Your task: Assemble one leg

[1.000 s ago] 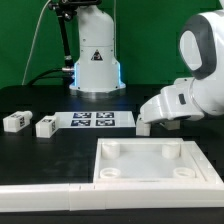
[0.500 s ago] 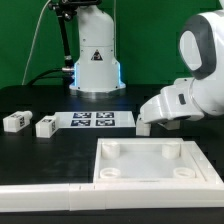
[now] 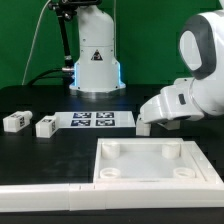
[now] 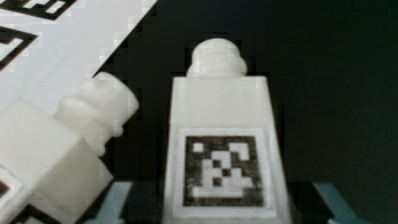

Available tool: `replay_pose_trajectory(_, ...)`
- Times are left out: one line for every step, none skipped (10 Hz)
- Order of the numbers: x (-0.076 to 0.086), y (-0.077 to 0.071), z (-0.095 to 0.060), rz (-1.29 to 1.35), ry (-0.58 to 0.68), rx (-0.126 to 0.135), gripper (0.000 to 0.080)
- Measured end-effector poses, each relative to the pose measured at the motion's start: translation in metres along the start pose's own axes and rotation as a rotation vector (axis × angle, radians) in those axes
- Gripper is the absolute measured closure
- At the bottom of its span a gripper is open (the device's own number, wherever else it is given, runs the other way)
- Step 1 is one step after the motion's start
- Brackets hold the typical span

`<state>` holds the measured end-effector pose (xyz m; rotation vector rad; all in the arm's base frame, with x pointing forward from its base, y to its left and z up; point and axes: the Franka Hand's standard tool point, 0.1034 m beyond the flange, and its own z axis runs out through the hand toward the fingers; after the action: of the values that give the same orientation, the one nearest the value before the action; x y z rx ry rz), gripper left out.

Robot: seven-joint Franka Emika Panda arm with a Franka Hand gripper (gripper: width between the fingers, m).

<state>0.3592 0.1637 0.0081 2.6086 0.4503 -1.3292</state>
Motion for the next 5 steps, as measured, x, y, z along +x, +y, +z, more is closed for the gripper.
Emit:
replay_pose_trajectory(-0.009,0.008,-0.016,-0.026,0.003,0.002,0.0506)
replay_pose_trajectory(-0.02,0.016,-0.031,-0.011,0.009,0.009,0.0506)
replay_pose_trajectory(-0.034,0.024,-0.046,0.014,0.007,0.012,0.0506)
replay_pose_trajectory(-0.043,0.03,-0.062,0.033,0.024,0.001,0.0506)
replay_pose_trajectory(-0.047,0.033,-0.071,0.038,0.048,-0.012,0.0506)
